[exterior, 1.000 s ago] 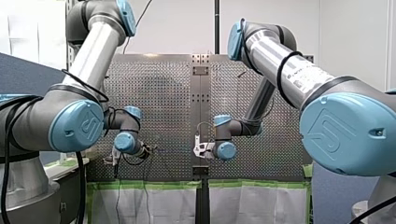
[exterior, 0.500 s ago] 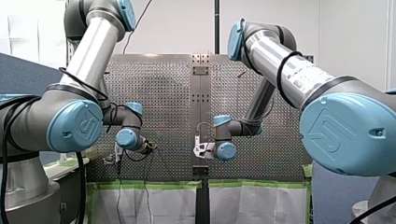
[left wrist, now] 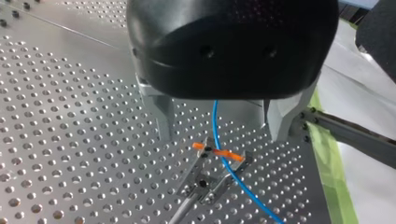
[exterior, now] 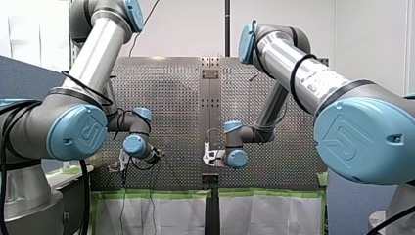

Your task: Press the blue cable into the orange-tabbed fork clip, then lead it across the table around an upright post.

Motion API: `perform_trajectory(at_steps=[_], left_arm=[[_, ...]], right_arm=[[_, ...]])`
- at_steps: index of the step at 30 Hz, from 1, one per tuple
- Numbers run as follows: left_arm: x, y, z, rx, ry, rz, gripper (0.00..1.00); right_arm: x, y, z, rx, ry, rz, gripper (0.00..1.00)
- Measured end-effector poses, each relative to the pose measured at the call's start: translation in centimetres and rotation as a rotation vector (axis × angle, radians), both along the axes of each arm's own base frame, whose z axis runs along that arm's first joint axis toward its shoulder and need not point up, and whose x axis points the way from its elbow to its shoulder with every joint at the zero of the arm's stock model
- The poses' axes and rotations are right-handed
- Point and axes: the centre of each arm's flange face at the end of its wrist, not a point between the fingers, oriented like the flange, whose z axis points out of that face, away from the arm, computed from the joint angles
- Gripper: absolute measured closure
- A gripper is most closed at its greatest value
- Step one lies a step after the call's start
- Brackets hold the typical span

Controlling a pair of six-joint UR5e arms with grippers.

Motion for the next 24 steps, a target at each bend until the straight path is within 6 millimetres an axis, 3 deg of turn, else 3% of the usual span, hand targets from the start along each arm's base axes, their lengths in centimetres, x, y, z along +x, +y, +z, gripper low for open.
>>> perform_trajectory(at_steps=[7,16,24], left_arm=[[-0.2,-0.1,-0.2,-0.011,-0.011,0.004,0.00],[-0.4,-0.1,-1.9,-0.032,-0.019,0.006,0.00],[-0.1,-0.2,-1.9,-0.035,-0.049,0.000,0.00]], right_arm=[[-0.2,-0.2,-0.1,0.001,0.000,-0.002,1.00],[-0.3,-0.2,-0.2,0.003,0.001,-0.001,1.00],[-0.3,-0.2,-0.3,0.003,0.003,0.000,1.00]])
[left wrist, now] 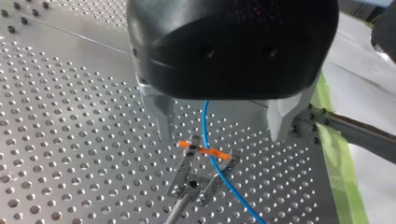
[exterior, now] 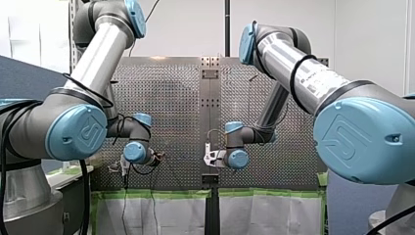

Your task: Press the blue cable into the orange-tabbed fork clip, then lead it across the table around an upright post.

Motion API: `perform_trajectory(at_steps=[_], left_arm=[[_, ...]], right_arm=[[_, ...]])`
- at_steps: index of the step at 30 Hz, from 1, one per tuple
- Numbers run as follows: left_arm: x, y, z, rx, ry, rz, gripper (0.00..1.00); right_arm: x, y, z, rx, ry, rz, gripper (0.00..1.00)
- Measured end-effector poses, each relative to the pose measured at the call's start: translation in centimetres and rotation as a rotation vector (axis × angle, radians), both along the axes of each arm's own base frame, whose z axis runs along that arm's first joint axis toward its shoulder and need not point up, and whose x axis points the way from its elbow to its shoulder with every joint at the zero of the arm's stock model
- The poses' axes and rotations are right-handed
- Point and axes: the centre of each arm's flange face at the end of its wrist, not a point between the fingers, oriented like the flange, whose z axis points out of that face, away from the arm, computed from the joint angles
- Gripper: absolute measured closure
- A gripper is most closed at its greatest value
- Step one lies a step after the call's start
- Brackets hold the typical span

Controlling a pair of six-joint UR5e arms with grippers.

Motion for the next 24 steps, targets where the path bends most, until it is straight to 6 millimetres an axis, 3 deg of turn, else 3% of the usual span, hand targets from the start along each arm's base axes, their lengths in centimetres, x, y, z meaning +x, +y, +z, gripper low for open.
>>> perform_trajectory(at_steps=[24], left_arm=[[-0.10,0.02,-0.06,0.006,0.008,0.000,0.00]], right_arm=[[0.35,0.59,-0.20,0.010,0.006,0.017,1.00]])
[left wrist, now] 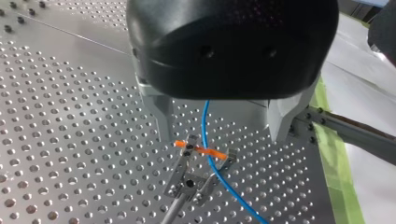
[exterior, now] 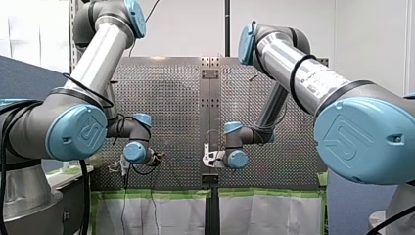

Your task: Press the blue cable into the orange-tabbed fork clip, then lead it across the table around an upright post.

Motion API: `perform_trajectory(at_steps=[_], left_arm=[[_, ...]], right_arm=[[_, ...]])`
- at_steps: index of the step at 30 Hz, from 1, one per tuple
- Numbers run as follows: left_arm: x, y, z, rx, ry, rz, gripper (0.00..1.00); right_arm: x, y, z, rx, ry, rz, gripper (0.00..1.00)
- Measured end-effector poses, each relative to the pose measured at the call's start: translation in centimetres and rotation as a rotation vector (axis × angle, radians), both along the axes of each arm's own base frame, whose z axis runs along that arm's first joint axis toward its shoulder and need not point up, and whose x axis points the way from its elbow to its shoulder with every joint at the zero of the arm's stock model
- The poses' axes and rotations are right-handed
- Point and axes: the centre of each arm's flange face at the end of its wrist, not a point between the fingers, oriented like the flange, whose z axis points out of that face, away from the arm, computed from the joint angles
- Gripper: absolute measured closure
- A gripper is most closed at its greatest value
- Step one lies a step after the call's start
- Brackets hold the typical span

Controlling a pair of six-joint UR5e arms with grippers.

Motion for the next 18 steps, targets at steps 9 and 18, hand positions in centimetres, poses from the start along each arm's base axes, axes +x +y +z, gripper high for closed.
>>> perform_trajectory(at_steps=[9,18], left_arm=[[-0.1,-0.2,-0.1,0.020,0.007,-0.020,0.00],[-0.8,-1.5,-0.2,0.057,0.023,-0.124,0.00]], right_arm=[[-0.1,-0.1,0.0,0.001,0.001,-0.003,1.00],[-0.4,-0.3,-0.2,0.002,0.007,-0.006,1.00]])
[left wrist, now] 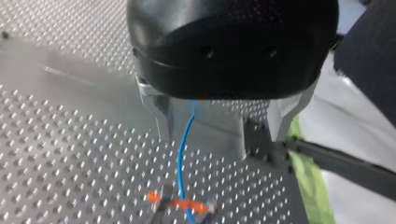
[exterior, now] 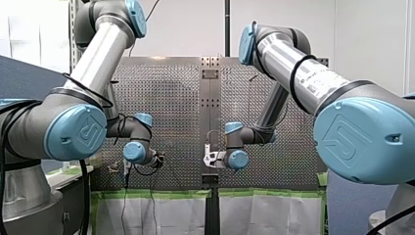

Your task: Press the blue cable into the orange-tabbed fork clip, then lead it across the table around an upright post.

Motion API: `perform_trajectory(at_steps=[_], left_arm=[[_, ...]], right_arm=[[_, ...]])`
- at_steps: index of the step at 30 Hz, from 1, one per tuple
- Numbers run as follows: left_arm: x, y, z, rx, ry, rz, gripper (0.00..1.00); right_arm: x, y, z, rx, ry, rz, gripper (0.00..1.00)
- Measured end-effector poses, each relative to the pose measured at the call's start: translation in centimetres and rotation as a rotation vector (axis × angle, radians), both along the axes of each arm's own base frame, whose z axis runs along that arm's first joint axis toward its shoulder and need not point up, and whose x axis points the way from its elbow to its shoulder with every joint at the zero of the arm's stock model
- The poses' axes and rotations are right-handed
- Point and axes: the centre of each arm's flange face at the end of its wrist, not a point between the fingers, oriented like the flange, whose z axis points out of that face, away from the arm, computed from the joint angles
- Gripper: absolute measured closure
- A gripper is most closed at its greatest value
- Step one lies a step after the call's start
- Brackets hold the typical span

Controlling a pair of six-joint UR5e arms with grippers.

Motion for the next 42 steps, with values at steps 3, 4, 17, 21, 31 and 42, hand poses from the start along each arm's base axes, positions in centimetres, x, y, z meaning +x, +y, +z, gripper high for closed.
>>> perform_trajectory(at_steps=[3,4,17,21,31,42], left_arm=[[-0.1,-0.5,0.0,0.005,-0.001,-0.032,0.00],[-0.2,-0.6,0.0,0.006,-0.002,-0.041,0.00],[0.5,-2.1,0.7,0.017,-0.029,-0.040,0.00],[0.9,-2.3,0.9,0.025,-0.040,-0.016,0.00],[2.4,-3.1,1.8,0.039,-0.081,0.044,0.00],[3.1,-4.3,0.0,0.070,-0.072,0.064,0.00]], right_arm=[[0.0,0.0,-0.1,0.000,0.000,-0.001,1.00],[0.0,0.0,-0.1,0.000,0.000,-0.001,1.00],[-0.1,0.0,-0.4,0.004,0.004,-0.001,1.00],[-0.1,0.0,-0.4,0.004,0.005,-0.001,1.00],[-0.1,0.1,-0.7,0.005,0.008,0.000,1.00],[-0.2,0.1,-0.9,0.007,0.011,0.001,1.00]])
